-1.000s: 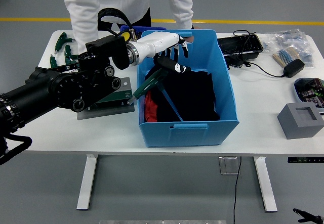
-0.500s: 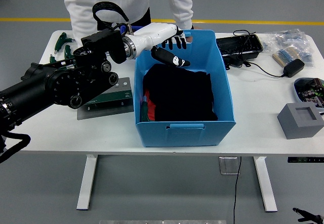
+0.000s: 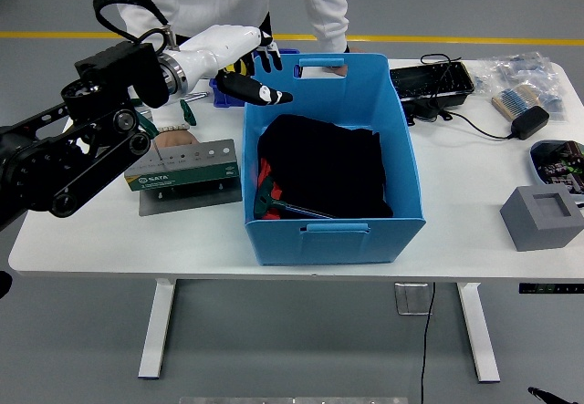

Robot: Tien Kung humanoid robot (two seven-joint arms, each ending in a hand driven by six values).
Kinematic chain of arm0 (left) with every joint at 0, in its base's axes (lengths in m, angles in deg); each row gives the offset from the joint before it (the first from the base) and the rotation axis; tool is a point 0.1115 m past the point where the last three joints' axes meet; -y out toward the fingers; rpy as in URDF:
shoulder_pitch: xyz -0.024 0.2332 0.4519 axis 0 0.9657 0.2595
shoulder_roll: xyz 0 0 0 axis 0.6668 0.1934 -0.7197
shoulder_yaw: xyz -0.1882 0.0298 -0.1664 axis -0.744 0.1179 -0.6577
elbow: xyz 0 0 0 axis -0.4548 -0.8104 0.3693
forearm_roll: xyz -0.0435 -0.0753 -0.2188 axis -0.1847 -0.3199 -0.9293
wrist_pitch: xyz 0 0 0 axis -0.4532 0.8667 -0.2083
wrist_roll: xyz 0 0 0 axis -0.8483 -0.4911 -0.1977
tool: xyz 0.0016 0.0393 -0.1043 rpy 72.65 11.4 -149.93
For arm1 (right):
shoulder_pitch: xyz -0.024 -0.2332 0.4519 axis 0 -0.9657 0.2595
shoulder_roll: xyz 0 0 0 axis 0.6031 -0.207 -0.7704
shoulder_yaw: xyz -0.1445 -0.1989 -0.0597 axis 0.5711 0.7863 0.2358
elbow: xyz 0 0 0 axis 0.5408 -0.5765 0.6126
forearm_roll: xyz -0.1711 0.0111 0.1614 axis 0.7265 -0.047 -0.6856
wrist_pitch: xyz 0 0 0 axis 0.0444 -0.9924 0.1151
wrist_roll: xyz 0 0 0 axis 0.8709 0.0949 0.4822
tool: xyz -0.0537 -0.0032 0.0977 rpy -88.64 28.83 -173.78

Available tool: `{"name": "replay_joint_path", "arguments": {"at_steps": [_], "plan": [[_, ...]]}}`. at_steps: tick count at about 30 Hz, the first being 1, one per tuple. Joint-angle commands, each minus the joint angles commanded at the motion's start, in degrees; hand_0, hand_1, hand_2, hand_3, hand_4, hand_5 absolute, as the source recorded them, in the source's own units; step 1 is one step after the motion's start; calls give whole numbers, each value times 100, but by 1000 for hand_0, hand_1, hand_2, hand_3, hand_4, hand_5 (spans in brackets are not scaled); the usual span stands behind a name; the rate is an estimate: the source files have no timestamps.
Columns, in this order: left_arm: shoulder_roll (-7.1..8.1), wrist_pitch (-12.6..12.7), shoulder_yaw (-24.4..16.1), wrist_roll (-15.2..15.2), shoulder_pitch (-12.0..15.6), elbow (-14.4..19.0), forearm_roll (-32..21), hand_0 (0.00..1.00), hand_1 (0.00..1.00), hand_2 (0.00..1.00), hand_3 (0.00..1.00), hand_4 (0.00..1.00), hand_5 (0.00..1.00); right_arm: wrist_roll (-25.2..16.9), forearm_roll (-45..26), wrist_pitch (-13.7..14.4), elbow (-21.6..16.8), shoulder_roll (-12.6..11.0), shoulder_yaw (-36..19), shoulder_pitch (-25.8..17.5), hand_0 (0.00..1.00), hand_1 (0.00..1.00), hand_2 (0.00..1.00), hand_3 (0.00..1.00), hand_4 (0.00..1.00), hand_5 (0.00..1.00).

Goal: Lift tool from toolbox,place it in box,lift tool from toolbox,place it in box

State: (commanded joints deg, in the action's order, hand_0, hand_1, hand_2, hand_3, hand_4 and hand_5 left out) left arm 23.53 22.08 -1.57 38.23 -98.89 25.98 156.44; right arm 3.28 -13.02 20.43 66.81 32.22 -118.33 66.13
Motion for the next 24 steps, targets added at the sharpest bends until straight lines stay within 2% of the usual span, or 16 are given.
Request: {"name": "replay_joint_path", "arguments": {"at_steps": [7,9,10,13,15,16,20,21,24], "plan": [[313,16,-865,57,803,710,502,344,458,568,629,907,627,0,-77,58,-20,45,20,-79,676,662,714,565,797,674],[441,46,-985,4,922,810,666,344,458,568,629,907,627,4,-78,68,-27,54,18,-91,676,662,714,565,797,674],[508,59,-991,-41,951,831,701,382,485,580,629,912,621,6,-78,72,-29,58,15,-95,675,662,714,565,796,675],[753,72,-832,-264,974,783,639,382,485,580,629,912,621,17,-45,79,-37,65,-13,-108,675,662,714,565,796,675],[910,15,-650,-429,966,638,618,382,485,580,629,912,621,28,-21,80,-43,70,-30,-112,675,662,714,565,796,675],[962,-17,-571,-486,960,567,639,565,583,640,597,920,632,29,-20,79,-44,72,-29,-113,674,662,714,565,795,673],[1123,-197,-253,-639,894,231,759,565,583,640,597,920,632,38,-4,73,-46,76,-39,-113,674,662,714,565,795,673],[1155,-246,-168,-654,873,146,773,812,742,759,617,919,665,39,-8,73,-46,77,-40,-115,673,662,715,565,795,675],[1220,-337,76,-682,816,-88,812,812,742,759,617,919,665,41,-14,72,-45,79,-45,-116,673,662,715,565,795,675]]}}
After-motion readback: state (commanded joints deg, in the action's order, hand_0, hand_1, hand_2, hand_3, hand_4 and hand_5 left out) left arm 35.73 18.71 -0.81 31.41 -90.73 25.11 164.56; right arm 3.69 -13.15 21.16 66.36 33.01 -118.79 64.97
